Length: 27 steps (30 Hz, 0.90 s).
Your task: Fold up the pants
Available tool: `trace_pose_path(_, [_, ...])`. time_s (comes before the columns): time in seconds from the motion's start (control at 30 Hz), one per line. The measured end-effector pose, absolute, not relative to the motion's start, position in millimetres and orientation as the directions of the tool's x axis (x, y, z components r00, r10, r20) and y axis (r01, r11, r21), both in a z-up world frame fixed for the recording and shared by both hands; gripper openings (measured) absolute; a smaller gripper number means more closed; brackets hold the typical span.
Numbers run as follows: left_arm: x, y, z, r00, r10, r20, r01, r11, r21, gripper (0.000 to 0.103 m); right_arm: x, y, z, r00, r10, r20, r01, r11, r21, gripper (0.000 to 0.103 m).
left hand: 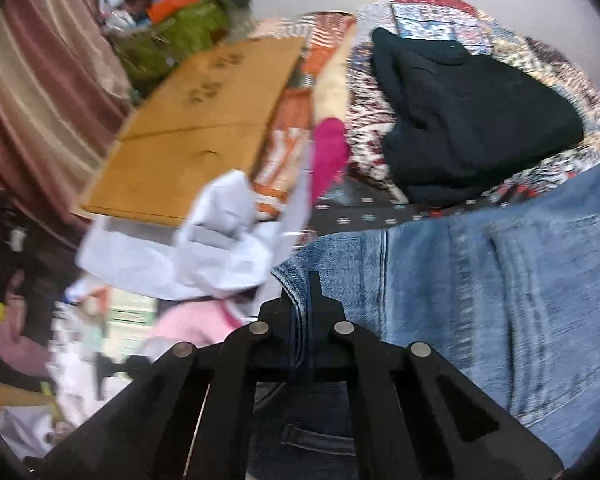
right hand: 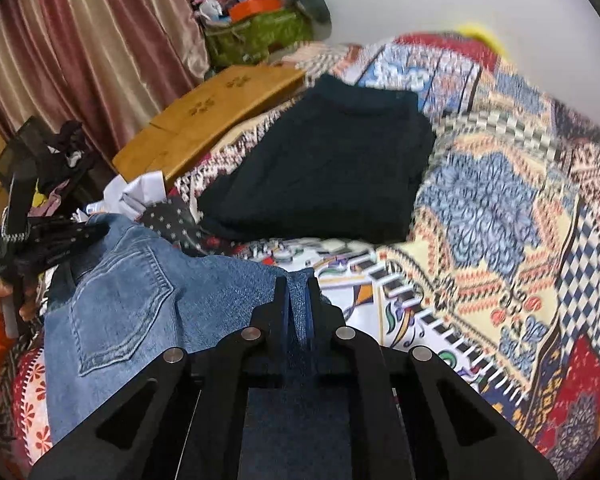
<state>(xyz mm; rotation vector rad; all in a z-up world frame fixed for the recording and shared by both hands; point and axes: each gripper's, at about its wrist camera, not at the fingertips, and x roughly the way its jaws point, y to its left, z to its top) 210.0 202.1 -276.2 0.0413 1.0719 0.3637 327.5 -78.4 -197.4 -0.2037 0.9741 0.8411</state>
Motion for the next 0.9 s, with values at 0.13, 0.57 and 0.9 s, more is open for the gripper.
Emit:
trace_pose_path(0.13, [209.6,221.2,-288.7,0.383,0.294,-0.876,-0.305,0.935,0.181,0.008,329.8,-67.4,-197.7,0.328,0.492,-0.806,-0.723,0.680,0.121,0.005])
trace_pose_path(0.57, [154.5,231.2,-244.7,0.445,0.115,-0.888,-0.344,0.938,-0.051,0.084,295.1,-138.4,-139.0,0.372,0.488,-0.789,-0.657,0.739,0.147,0.049])
trace_pose_path(0.9, [125.4,216.7,-303.4,0.298,-0.114,-0.948,-0.400,0.887,-0.233,0.075,223.2,-230.8,-154.2,0.375,0.441,-0.816,-0.529,0.824,0.202,0.052])
